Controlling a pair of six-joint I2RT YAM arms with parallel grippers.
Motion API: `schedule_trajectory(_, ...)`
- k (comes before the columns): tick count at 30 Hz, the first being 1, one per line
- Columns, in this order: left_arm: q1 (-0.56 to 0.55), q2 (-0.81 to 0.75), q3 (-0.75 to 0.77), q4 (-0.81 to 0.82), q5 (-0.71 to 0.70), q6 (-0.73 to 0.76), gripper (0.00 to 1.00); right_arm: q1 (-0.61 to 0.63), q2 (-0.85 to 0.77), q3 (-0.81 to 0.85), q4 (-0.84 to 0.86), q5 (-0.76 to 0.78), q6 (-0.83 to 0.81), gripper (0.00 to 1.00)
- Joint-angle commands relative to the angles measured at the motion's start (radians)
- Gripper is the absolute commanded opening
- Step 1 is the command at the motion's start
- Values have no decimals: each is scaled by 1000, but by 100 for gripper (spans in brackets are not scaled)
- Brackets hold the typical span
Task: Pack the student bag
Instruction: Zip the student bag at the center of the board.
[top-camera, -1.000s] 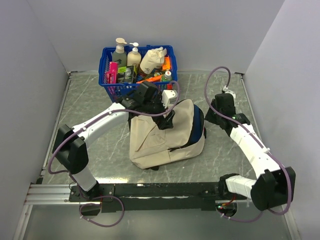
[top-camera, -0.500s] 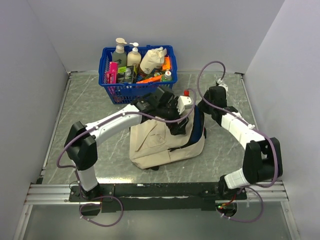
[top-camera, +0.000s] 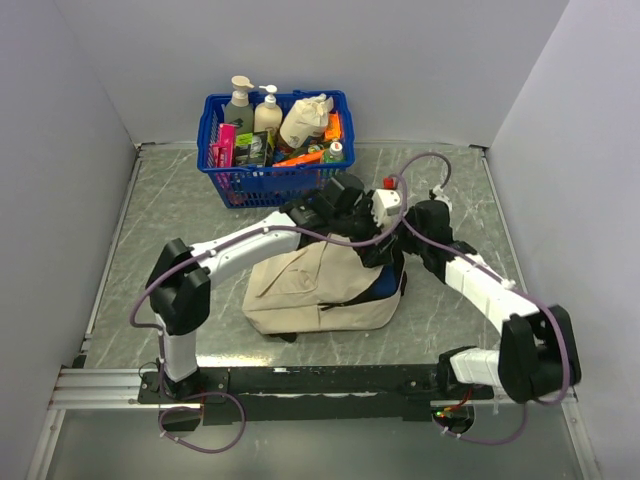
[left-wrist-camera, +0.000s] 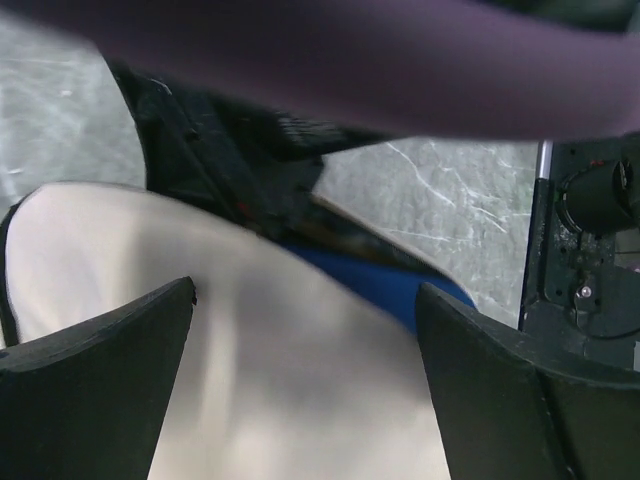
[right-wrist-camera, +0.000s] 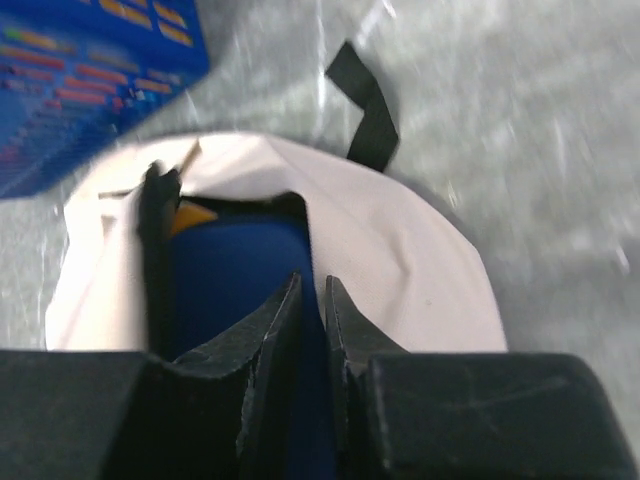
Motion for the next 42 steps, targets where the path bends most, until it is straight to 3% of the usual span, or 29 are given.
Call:
schedule_trajectory(1, -16, 28, 0, 60, 2, -51, 96, 14, -132, -1, -229, -9, -10, 34)
schedule_trajectory(6, -46, 23, 14, 1, 60, -14, 96, 1, -209, 54, -269, 40, -16, 43)
schedule_trajectory(7, -54, 25, 17, -31, 71, 6, 96, -2, -226, 66, -283, 55, -13, 50)
schedule_trajectory(10, -71, 28, 2, -83, 158, 27, 96, -8, -300, 80, -326, 99, -23, 57)
schedule_trajectory(16, -74, 34, 4, -193, 370, 96, 96, -31, -478, 60, -393, 139, -26, 59)
schedule_trajectory(21, -63, 40, 135, -442, 531, 193, 96, -33, -571, 63, -435, 153, -46, 57)
schedule_trajectory(25, 27, -52, 146, -445, 628, 143, 96, -28, -617, 69, -450, 86, -79, 53)
schedule_trajectory(28, 188, -156, 95, -386, 671, 88, 96, 7, -648, 51, -423, 44, -112, 53)
schedule_trajectory(33, 406, -334, 0, -275, 706, 1, 96, 243, -588, 150, -438, 181, -216, 62)
schedule_trajectory(34, 471, -359, -20, -267, 696, 15, 96, 350, -565, 167, -427, 195, -249, 64)
schedule_trajectory(40, 553, -469, -233, -345, 489, 193, 96, 680, -425, 270, -418, 186, -545, 85)
schedule_trajectory(42, 561, -474, -311, -364, 426, 234, 96, 725, -346, 308, -479, 138, -631, 88)
